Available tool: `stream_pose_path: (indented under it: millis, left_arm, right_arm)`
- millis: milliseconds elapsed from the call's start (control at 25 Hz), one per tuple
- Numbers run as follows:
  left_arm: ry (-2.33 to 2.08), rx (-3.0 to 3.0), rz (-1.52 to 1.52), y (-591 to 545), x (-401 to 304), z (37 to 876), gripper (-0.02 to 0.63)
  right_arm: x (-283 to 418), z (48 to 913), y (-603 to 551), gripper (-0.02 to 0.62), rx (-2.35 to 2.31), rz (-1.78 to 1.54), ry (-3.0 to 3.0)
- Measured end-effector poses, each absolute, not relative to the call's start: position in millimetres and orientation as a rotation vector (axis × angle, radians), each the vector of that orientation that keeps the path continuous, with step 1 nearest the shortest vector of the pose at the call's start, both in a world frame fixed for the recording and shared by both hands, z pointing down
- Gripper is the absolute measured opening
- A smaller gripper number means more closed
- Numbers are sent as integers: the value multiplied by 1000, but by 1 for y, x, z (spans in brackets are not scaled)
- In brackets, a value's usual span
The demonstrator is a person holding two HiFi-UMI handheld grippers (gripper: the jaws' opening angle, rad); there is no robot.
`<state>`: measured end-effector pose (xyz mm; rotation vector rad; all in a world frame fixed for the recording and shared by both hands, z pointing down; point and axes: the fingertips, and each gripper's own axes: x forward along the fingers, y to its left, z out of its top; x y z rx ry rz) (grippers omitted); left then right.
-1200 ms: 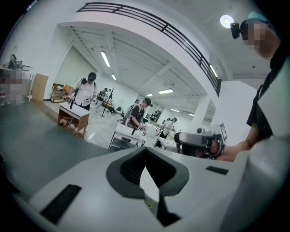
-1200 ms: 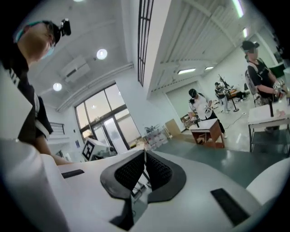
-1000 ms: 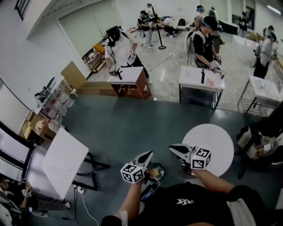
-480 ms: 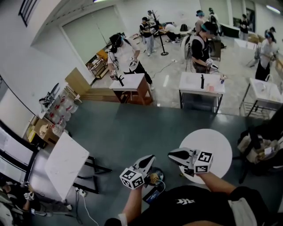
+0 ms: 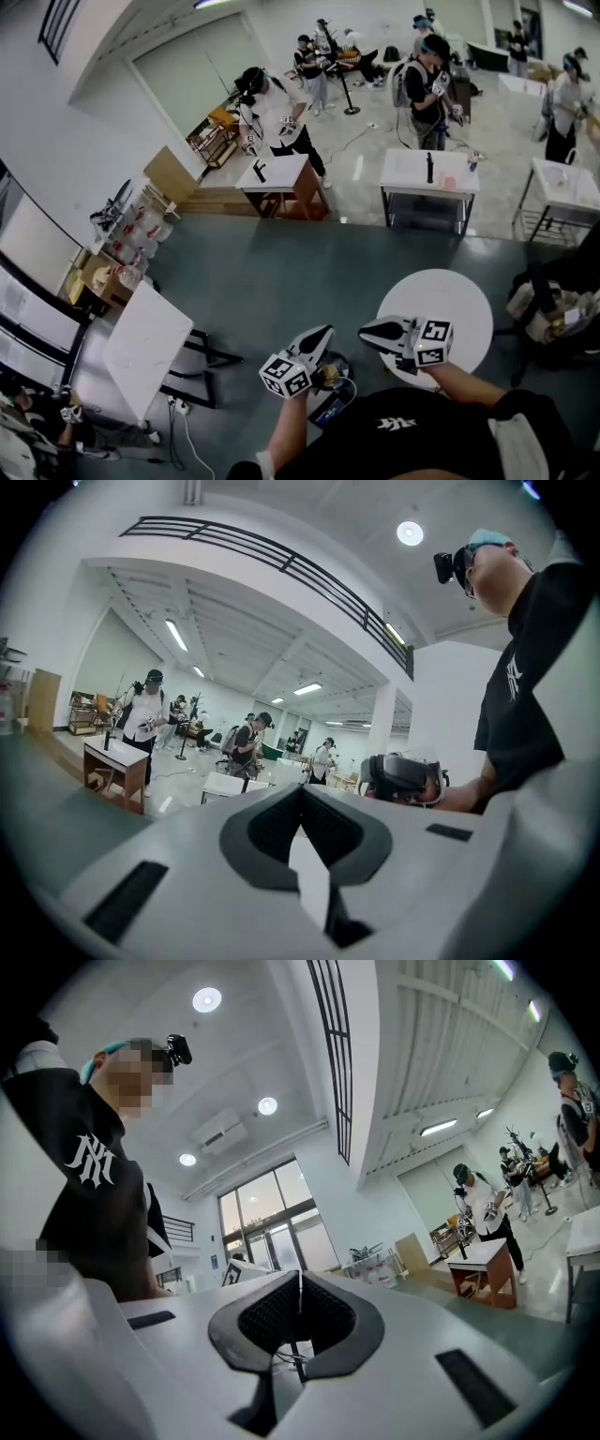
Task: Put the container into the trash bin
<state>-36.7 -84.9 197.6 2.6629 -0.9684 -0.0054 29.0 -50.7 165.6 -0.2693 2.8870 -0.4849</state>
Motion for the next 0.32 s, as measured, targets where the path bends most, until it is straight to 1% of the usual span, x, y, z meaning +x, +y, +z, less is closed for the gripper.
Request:
stream_pose_path:
  millis: [320]
  left_arm:
    - [-979,2654,-24,-74,-45,201,3]
  right_arm:
    - [19,170,-46,41,-229,-509,2907]
